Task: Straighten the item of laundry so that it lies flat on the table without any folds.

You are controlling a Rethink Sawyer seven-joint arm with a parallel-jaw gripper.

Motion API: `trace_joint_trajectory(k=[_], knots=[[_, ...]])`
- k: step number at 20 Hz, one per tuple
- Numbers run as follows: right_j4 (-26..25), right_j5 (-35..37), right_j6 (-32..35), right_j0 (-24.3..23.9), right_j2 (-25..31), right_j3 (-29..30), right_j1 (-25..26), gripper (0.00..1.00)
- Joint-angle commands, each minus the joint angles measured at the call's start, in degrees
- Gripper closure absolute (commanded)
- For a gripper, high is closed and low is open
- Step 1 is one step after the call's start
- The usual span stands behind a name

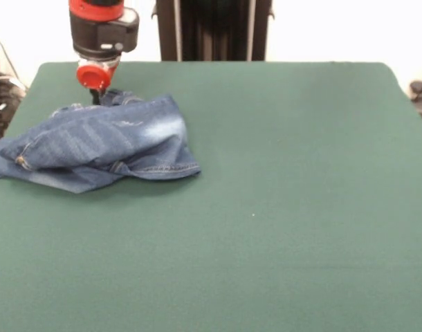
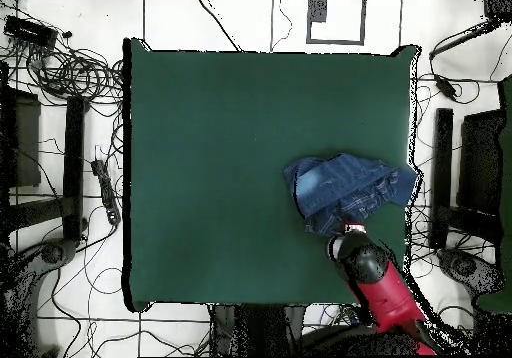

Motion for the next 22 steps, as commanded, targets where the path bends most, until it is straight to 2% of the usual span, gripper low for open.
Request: trace_joint_trajectory(k=[1,5,13,16,18,22], knots=[[-0.76,4.25,9.58,1.88,11.06,4.73,-5.41,0.0],[0.12,9.43,8.72,2.21,10.62,5.63,-9.74,0.0],[1.27,12.04,8.6,-2.11,15.49,7.16,-16.75,0.0],[0.9,12.91,7.12,-3.76,17.03,6.09,-16.27,0.0],[0.11,10.75,6.55,-5.7,19.45,5.71,-14.11,0.0],[-0.55,11.63,5.57,-4.26,17.6,3.64,-10.7,0.0]])
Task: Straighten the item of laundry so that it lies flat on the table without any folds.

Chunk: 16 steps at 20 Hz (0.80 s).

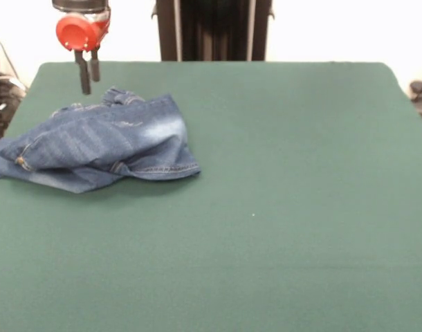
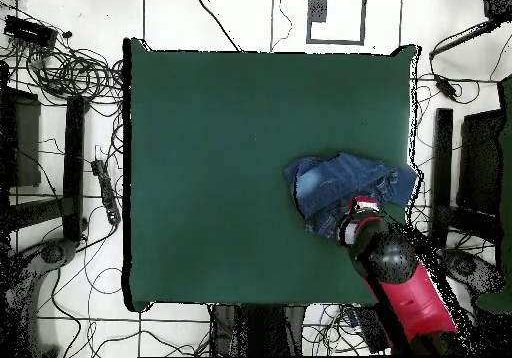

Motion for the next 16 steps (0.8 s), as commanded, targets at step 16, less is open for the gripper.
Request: trace_joint_trajectory(k=[16], knots=[[2.34,10.24,9.14,11.35,-2.32,-2.67,9.42,0.0]])
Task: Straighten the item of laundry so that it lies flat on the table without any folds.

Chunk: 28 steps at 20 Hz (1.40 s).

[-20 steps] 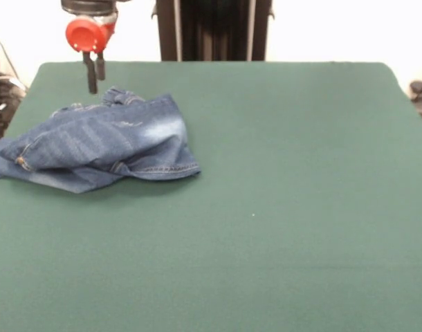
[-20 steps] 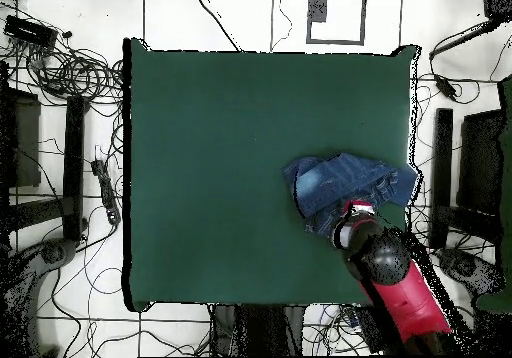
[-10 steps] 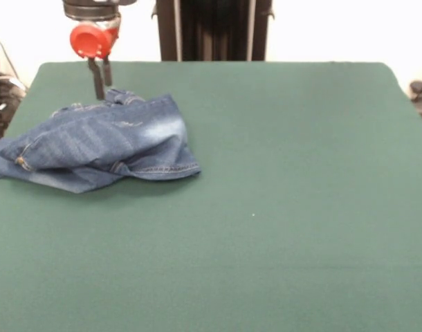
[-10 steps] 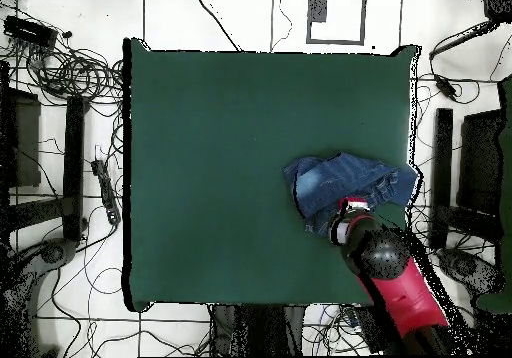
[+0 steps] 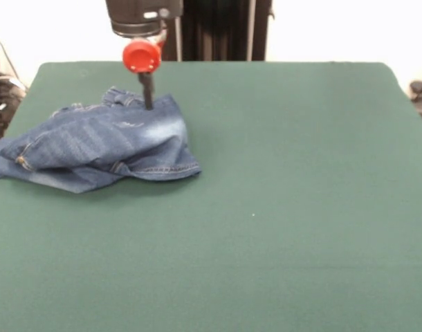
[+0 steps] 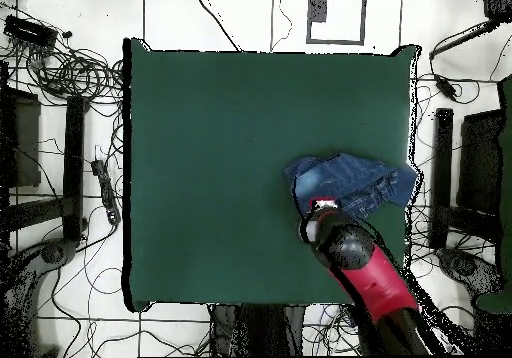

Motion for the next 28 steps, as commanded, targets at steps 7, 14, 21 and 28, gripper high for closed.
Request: trace_joint_trajectory(k=[7,14,21,28], knots=[[1.77,3.19,7.64,4.1,-4.62,-6.22,12.08,0.0],[0.74,4.16,7.56,4.16,-5.42,-4.25,9.72,0.0],[1.55,8.91,9.79,7.39,-6.73,-1.22,3.77,0.0],[1.59,9.66,9.56,7.54,-6.53,-0.73,2.7,0.0]])
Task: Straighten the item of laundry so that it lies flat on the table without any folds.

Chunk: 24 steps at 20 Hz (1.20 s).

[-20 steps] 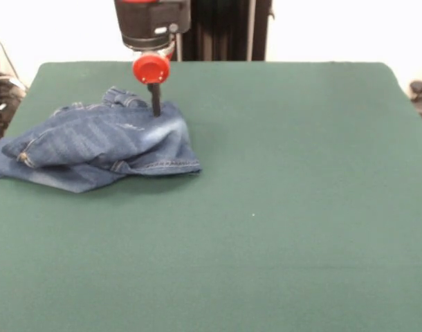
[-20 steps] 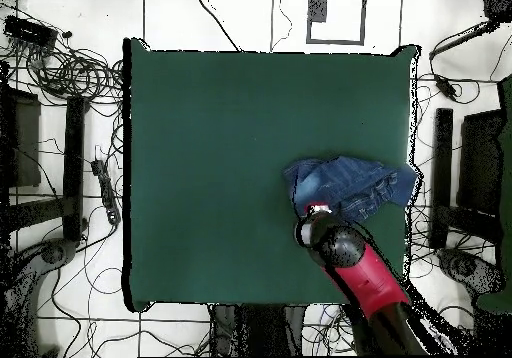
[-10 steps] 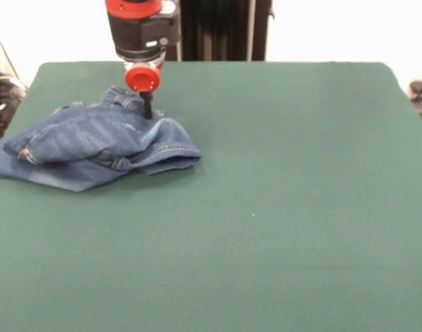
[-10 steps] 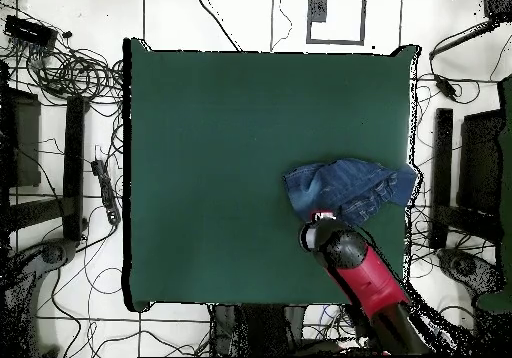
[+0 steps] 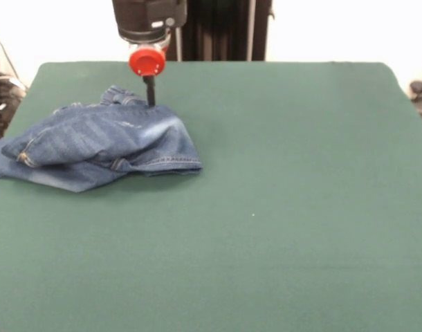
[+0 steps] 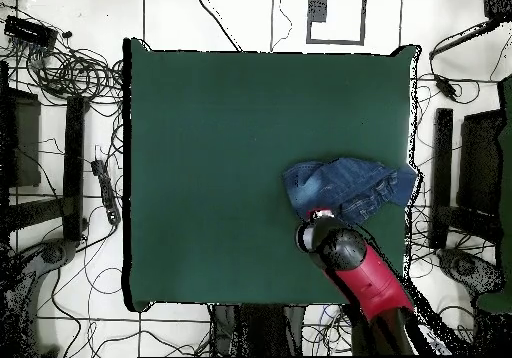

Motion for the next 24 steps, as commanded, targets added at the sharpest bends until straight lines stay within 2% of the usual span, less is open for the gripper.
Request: trace_joint_trajectory(k=[1,9,18,20,24], knots=[[1.57,5.3,9.35,1.68,1.44,1.56,-0.04,0.0],[1.32,-2.46,9.84,0.77,3.3,0.73,6.19,0.0],[1.74,-3.67,10.82,2.49,1.67,0.18,8.68,0.0],[1.58,-2.84,10.52,3.4,-0.33,-0.33,8.8,0.0],[0.04,1.65,8.37,5.71,-8.15,-2.3,7.45,0.0]])
